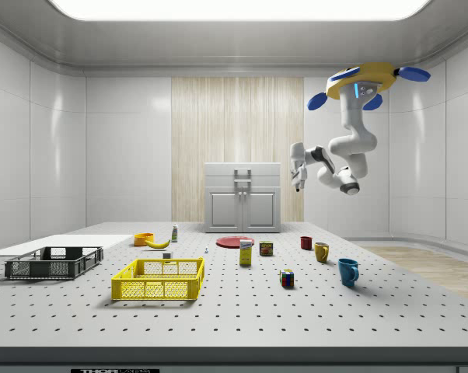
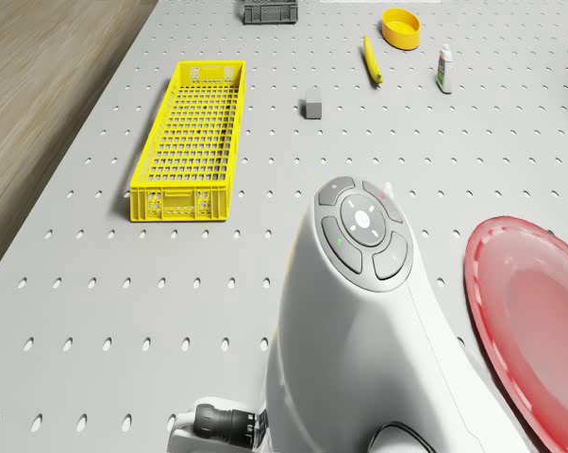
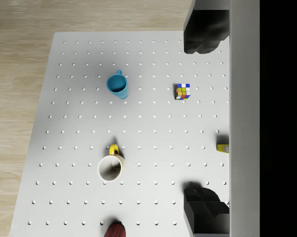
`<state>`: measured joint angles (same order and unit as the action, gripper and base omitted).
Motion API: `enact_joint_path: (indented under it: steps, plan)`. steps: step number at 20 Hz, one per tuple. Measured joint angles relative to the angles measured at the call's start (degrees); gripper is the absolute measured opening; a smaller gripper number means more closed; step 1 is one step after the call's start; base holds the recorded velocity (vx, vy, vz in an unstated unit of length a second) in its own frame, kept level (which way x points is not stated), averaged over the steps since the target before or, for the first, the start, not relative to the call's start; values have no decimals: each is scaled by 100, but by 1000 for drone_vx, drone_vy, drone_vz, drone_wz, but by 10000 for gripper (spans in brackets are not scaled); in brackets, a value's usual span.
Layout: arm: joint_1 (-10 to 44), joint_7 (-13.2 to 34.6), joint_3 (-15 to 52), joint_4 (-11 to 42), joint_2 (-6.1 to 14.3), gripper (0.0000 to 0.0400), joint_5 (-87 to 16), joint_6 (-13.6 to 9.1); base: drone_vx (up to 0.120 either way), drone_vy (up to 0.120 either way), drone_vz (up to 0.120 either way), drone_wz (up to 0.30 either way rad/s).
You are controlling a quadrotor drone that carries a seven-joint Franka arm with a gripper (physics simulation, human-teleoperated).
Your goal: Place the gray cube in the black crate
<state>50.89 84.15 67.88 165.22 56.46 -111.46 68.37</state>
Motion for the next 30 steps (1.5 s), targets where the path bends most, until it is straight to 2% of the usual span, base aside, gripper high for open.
enact_joint_path:
  steps: [4,10,30]
  plan:
    - [428,283,207,55,195,400,-178,-139,120,0,0,0]
    - [747,508,377,70,429,400,-212,-140,120,0,0,0]
    - [1086,796,633,35,1051,400,62,320,120,0,0,0]
